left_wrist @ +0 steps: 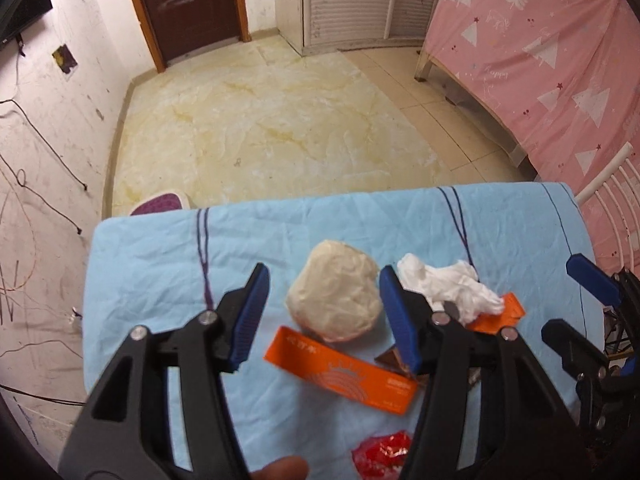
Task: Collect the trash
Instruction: 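Grasp the beige ball with the left tool while the right tool grasps the white tissue, then carry the beige ball and white tissue over the yellow bucket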
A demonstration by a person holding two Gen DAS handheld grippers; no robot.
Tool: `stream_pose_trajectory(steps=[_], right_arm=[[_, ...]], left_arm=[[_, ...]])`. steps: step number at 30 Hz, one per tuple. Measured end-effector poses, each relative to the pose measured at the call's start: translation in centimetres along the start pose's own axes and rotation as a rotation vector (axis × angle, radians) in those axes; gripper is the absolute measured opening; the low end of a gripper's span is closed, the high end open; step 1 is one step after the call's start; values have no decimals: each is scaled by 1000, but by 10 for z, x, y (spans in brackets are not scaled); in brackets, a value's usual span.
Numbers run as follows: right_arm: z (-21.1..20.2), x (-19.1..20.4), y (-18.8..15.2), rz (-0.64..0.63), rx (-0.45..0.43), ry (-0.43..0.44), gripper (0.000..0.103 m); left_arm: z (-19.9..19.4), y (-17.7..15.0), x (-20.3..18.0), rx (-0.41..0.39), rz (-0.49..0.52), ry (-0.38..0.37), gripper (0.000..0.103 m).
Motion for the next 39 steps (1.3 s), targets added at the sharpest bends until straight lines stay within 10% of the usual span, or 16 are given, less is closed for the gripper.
stream_pose_trajectory(steps=[25,39], right_arm=[[98,36,16,-80,213,71,52],[72,49,15,-123,132,9,13]], left_arm=[[-1,-5,40,-41,-99,-70,45],[-35,-26,35,-72,-95,-36,46]])
Point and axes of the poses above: each gripper's, at about its wrist camera, not at the fingertips, and z roughly the way its jaws point, x to its left, y to its top, the point moved 2 cm from there along z, roughly the way its jaws point, and after that the axes turned 3 degrees about x, right-handed, at the moved point
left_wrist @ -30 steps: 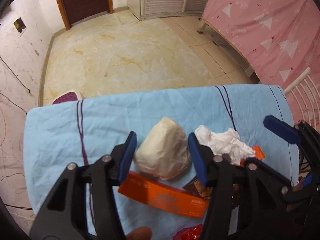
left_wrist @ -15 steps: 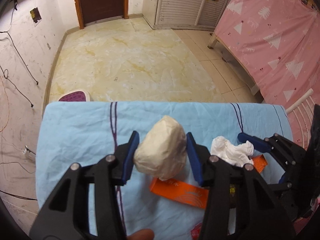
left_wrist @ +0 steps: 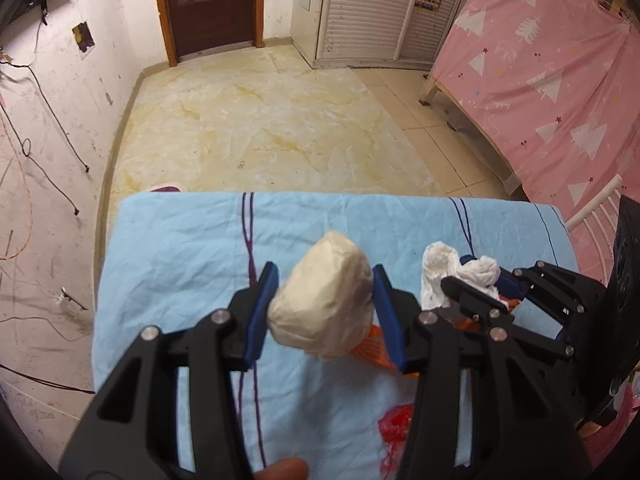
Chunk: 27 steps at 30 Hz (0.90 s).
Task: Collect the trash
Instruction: 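Carry the beige ball and white tissue over the yellow bucket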
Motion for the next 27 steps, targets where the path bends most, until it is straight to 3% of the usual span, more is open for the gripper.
stream_pose_trajectory(steps=[13,27], right_arm=[[-95,-27,-32,76,-181,-15,13],[-194,-109,-138,266,-292,-121,13]], left_arm=[[-55,-19,-41,-80,63,12,46],[-69,-48,-160,-73,240,-38,46]])
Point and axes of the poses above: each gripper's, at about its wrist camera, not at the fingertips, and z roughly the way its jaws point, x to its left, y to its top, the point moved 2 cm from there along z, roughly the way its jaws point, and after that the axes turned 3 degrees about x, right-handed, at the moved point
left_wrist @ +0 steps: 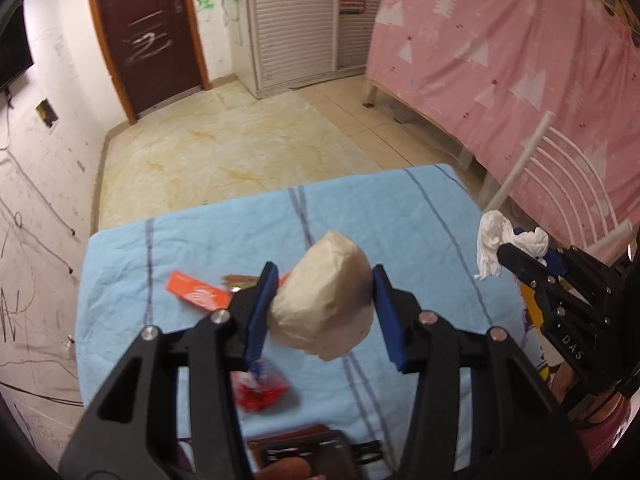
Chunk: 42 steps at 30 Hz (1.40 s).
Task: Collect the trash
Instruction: 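Carry the beige ball and white tissue over the yellow bucket, then open both tools to drop the beige ball and tissue into the bucket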
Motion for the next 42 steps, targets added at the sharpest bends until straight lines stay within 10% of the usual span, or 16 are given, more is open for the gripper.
stream_pose_trajectory(steps=[25,42], right_arm=[[-62,-168,-84,291,-56,-180,13],[-44,-202,-101,356,-32,-161,15]], left_arm=[[51,2,-213,90,272,-118,46],[92,7,-272,160,296,-152,46]])
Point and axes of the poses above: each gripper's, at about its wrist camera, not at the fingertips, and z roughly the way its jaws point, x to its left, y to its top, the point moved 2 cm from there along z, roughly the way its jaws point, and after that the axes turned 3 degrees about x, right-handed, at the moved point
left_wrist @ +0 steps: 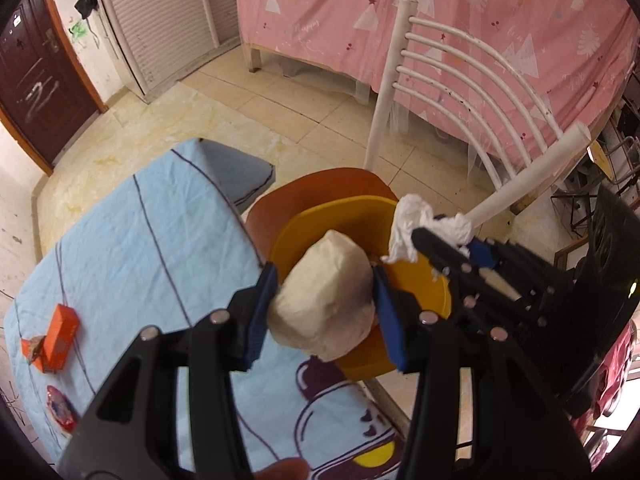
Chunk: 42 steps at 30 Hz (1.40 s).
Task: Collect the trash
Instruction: 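Open both tools to drop the beige ball and tissue into the bucket, then move both open tools back over the orange boxes on the bedsheet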
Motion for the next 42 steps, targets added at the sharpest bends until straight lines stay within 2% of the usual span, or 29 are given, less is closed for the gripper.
stream_pose_trajectory(steps=[5,8,11,13,15,17,21,27,35,42], right_arm=[[5,-1,-2,13,8,-1,19],[7,-4,-2,22,4,2,20],[7,-2,-3,18,2,8,21],[8,-1,-4,15,3,8,25],[10,-1,-5,16,5,12,39],[11,-1,-5,16,5,16,48],[14,6,-8,7,15,29,49],[7,31,-5,-44,-7,53,49],[2,79,1,-120,-18,97,49],[15,131,11,-185,9,129,49]], left_arm=[[-4,6,0,-12,-20,-11,47],[-8,9,2,-23,-35,-30,69],[-15,9,3,-39,-39,-39,69],[-22,7,4,-53,-35,-37,69],[-31,4,4,-70,-27,-35,69],[-44,1,8,-95,-23,-31,69],[-62,-6,24,-121,-37,-18,69],[-94,-22,74,-169,-83,40,70],[-134,-56,169,-213,-217,148,72],[-147,-89,231,-217,-310,177,73]])
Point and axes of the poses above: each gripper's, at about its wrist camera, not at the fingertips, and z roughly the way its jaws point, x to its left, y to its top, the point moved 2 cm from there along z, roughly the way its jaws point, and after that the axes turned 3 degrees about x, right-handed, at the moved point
